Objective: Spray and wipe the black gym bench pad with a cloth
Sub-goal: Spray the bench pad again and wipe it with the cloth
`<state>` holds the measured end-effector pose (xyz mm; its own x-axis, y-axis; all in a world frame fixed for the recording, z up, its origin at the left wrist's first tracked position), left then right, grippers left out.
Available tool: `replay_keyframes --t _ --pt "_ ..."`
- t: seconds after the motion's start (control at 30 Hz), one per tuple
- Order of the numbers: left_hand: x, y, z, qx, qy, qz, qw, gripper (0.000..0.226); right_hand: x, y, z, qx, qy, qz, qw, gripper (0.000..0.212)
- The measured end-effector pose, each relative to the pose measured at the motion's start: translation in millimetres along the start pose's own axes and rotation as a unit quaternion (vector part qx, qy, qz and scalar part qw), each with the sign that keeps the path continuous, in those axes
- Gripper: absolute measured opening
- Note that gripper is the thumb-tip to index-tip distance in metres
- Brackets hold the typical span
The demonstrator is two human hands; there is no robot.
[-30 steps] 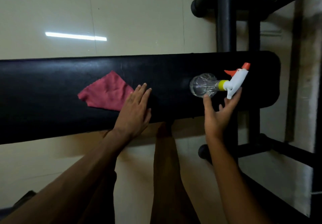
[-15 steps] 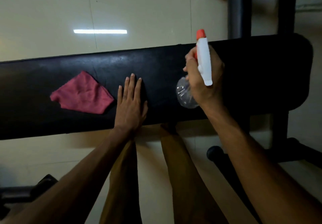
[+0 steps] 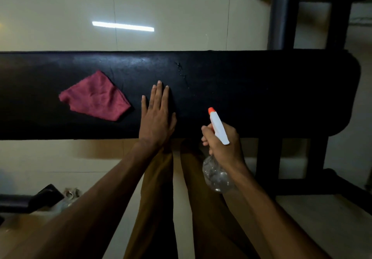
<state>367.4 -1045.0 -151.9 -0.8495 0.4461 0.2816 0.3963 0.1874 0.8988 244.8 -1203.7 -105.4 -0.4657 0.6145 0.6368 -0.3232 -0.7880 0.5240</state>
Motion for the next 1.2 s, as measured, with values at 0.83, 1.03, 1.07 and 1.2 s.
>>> replay_keyframes --t 0.83,1.03,1.07,1.2 --pt "-0.6 -40.5 -111.5 -0.080 -0.170 0.120 0.975 0.084 12.5 108.8 -57.3 -0.067 -0.051 -0.103 0.991 0.021" --pt "-2.8 -40.9 -127.7 -0.079 -0.178 0.115 0.974 0.083 4.9 151.2 -67.0 -0.081 -0.057 -0.166 0.981 0.027" --pt "-2.8 -42.0 -130.4 -0.077 -0.183 0.115 0.973 0.084 6.0 157.9 -70.7 -0.066 -0.056 -0.176 0.981 0.022" --pt "-2.5 -46.2 -140.9 -0.083 -0.203 0.116 0.969 0.084 10.9 172.0 -79.4 -0.047 -0.029 -0.158 0.986 0.015"
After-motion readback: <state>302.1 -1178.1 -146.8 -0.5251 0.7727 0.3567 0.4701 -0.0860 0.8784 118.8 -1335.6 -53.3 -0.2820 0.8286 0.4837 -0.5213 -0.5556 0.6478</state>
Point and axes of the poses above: each hand's wrist, its own x-axis away from the middle knuckle, its own y-axis out of the back of the hand, z = x × y, the point moved 10 cm from there along -x, towards the middle knuckle, and after that the axes turned 11 degrees about -z, right-handed, at the moved point
